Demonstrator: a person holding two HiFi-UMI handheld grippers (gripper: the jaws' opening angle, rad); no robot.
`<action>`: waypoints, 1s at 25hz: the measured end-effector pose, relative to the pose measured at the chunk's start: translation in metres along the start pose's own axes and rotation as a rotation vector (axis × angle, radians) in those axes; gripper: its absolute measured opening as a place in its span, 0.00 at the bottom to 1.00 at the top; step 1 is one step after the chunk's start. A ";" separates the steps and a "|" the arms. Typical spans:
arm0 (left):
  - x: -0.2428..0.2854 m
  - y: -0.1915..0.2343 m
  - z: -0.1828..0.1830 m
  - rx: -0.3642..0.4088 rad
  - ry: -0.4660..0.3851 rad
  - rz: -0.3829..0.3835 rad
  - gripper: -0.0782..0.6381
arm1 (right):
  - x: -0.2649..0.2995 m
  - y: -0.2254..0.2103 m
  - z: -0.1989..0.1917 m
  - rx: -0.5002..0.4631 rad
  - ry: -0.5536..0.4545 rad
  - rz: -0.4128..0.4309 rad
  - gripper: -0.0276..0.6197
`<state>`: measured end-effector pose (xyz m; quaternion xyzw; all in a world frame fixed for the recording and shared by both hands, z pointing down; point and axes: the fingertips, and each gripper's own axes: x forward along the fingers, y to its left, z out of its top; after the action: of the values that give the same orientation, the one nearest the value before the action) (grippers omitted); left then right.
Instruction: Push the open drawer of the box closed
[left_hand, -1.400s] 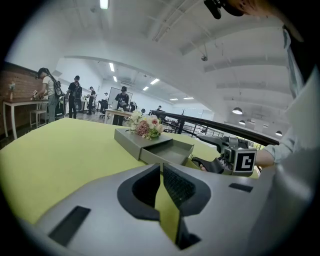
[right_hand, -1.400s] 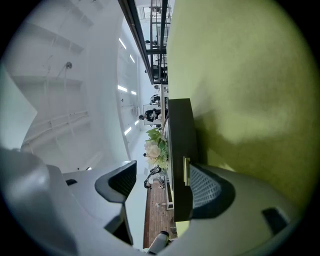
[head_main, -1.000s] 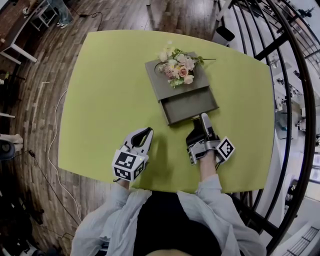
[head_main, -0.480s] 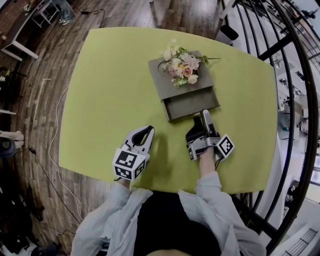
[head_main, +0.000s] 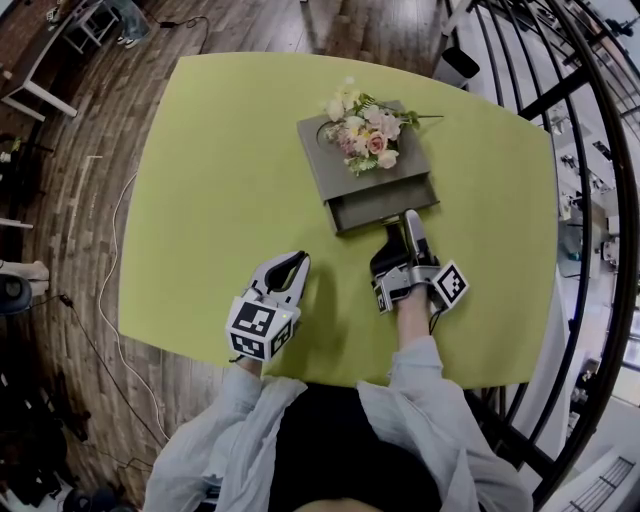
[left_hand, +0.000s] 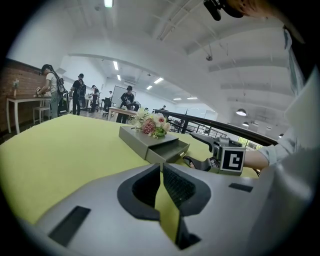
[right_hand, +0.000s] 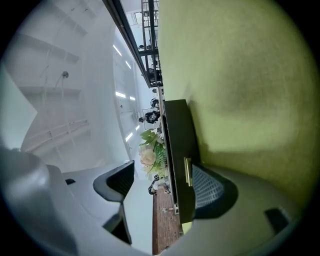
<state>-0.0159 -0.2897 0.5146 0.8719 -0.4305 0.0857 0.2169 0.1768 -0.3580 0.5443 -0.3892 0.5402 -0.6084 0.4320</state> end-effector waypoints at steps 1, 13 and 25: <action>0.000 0.000 0.000 0.000 -0.001 0.001 0.15 | 0.001 0.000 0.000 0.006 -0.003 0.003 0.59; 0.002 0.005 -0.001 -0.007 0.008 0.007 0.15 | 0.009 0.001 0.000 0.022 -0.029 0.037 0.60; 0.005 0.006 -0.005 -0.013 0.018 0.006 0.15 | 0.020 0.005 0.002 0.033 -0.054 0.077 0.62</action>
<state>-0.0178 -0.2945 0.5223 0.8685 -0.4315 0.0914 0.2264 0.1729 -0.3774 0.5402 -0.3772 0.5330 -0.5893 0.4758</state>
